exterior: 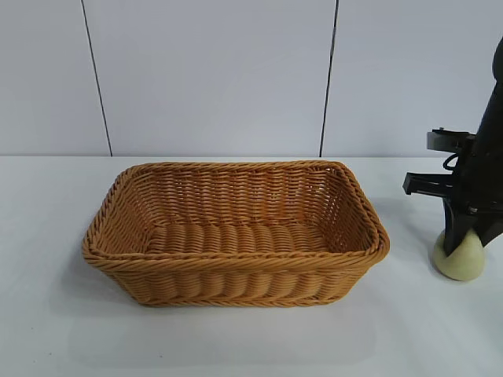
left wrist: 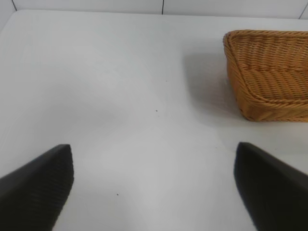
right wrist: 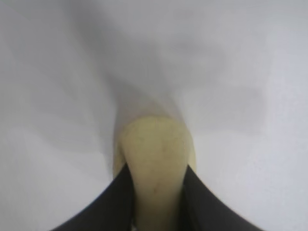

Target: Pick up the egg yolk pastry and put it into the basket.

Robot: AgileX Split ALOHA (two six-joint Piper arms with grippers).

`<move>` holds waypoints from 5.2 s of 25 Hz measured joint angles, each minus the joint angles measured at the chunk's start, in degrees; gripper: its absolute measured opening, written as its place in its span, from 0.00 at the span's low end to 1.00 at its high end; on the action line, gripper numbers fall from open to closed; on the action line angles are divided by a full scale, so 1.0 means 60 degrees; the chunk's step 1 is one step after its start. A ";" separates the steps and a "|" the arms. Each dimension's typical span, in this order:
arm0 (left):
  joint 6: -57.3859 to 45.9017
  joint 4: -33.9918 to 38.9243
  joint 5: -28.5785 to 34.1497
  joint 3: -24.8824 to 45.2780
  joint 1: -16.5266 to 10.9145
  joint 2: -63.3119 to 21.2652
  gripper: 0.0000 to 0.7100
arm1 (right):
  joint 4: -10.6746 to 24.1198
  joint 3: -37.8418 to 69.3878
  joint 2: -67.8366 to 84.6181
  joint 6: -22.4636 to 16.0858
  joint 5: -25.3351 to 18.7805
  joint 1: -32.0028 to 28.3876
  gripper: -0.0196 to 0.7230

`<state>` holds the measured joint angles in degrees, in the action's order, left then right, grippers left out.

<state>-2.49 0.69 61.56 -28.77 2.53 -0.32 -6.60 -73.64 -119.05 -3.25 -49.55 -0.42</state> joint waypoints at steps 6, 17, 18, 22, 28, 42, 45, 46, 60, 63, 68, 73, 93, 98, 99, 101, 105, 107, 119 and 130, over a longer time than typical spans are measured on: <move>0.0000 0.0000 0.0000 0.0000 0.0000 0.0000 0.91 | 0.0009 -0.0151 0.0646 0.0032 -0.0420 0.0000 0.13; 0.0001 0.0000 0.0000 0.0000 0.0000 0.0000 0.91 | 0.0029 -0.3180 0.1683 0.0112 -0.2434 0.0443 0.12; 0.0001 -0.0009 0.0000 0.0000 0.0000 0.0000 0.91 | 0.0029 -0.3332 0.1683 0.0112 -0.2468 0.0646 0.12; 0.0001 -0.0009 0.0000 0.0000 0.0000 0.0000 0.91 | 0.0029 -0.3527 0.1683 0.0089 -0.2488 0.1654 0.12; 0.0001 -0.0009 0.0000 0.0000 0.0000 0.0000 0.91 | -0.0008 -0.3527 0.1683 -0.0179 -0.2418 0.3414 0.12; 0.0001 -0.0016 0.0000 0.0000 0.0000 0.0000 0.91 | -0.0082 -0.3545 -0.0029 -0.0824 -0.0807 0.5775 0.12; 0.0001 -0.0016 0.0000 0.0000 0.0000 0.0000 0.91 | -0.0135 -0.3552 -0.0620 -0.0824 -0.0405 0.5775 0.12; 0.0001 -0.0016 0.0000 0.0000 0.0000 0.0000 0.91 | -0.0135 -0.3552 -0.0794 -0.0824 -0.0309 0.5775 0.12; 0.0001 -0.0016 0.0000 0.0000 0.0000 0.0000 0.91 | 0.0168 -0.4689 -0.1019 -0.1016 -0.1128 0.5775 0.90; 0.0001 -0.0016 0.0000 0.0000 0.0000 0.0000 0.91 | 0.0644 -0.5641 -0.0961 -0.1149 -0.2211 0.5775 0.91; 0.0001 -0.0016 0.0000 0.0000 0.0000 0.0000 0.91 | 0.1099 -0.7028 -0.0932 -0.1274 -0.3251 0.5684 0.91; 0.0001 -0.0016 0.0000 0.0000 0.0000 0.0000 0.91 | 0.1186 -0.7286 -0.0924 -0.1285 -0.3313 0.4994 0.91; 0.0001 -0.0016 0.0000 0.0000 0.0000 0.0000 0.91 | 0.1316 -0.7010 -0.0911 -0.0822 -0.3305 0.0384 0.91; 0.0001 -0.0016 0.0000 0.0000 0.0000 0.0000 0.91 | 0.1316 -0.5669 -0.0579 -0.0498 -0.3297 0.0305 0.91; 0.0001 -0.0016 0.0000 0.0000 0.0000 0.0000 0.91 | 0.1304 -0.5321 -0.0422 -0.0472 -0.3297 0.0324 0.91; 0.0001 -0.0016 0.0000 0.0000 0.0000 0.0000 0.91 | 0.1243 -0.4657 -0.0080 -0.0412 -0.3305 0.0324 0.91; 0.0001 -0.0016 0.0000 0.0000 0.0000 0.0000 0.91 | 0.1099 -0.3387 0.0844 -0.0351 -0.3305 0.0324 0.91; 0.0001 -0.0016 0.0000 0.0000 0.0000 0.0000 0.91 | 0.1099 -0.2746 0.1437 -0.0334 -0.3305 0.0324 0.91; 0.0009 -0.0016 -0.0011 0.0000 0.0000 0.0000 0.91 | 0.0845 0.1786 0.6271 -0.0154 -0.3305 0.0324 0.91; 0.0009 -0.0016 -0.0011 0.0000 0.0000 0.0000 0.91 | 0.0845 0.6203 1.1101 0.0396 -0.2067 0.0324 0.91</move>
<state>-2.44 0.59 61.50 -28.77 2.53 -0.32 -1.53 -36.42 -52.45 -0.87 -61.95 1.52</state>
